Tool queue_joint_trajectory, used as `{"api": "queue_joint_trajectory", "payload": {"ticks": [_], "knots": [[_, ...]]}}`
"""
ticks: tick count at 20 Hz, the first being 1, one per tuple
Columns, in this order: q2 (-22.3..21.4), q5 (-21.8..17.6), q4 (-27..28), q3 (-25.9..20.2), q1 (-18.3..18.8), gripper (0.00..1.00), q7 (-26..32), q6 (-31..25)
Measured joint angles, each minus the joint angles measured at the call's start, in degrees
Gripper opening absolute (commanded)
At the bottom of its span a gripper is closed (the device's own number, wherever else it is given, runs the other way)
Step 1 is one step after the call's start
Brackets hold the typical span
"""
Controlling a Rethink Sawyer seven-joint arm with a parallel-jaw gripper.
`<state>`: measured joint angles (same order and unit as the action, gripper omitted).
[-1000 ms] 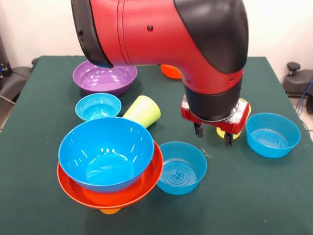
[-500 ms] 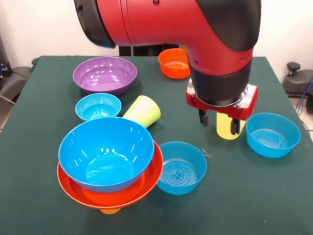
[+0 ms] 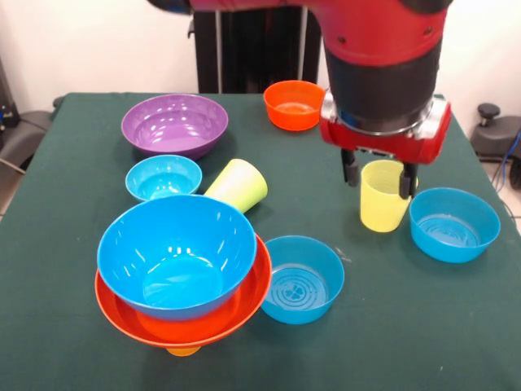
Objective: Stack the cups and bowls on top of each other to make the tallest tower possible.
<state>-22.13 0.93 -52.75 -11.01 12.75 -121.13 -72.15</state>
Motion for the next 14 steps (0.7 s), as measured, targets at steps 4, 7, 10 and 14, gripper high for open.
{"api": "queue_joint_trajectory", "payload": {"ticks": [4, 7, 10, 14], "knots": [[-1.04, 1.62, -1.15, -0.25, 0.01, 1.0, 0.0, -0.01], [-1.36, 2.99, -1.76, -0.5, 0.02, 1.0, 0.0, -0.01], [-1.35, 5.14, -2.64, -1.11, 0.11, 1.0, 0.0, -0.02], [-0.99, 7.39, -3.34, -1.95, 0.28, 1.0, 0.0, -0.09]]}}
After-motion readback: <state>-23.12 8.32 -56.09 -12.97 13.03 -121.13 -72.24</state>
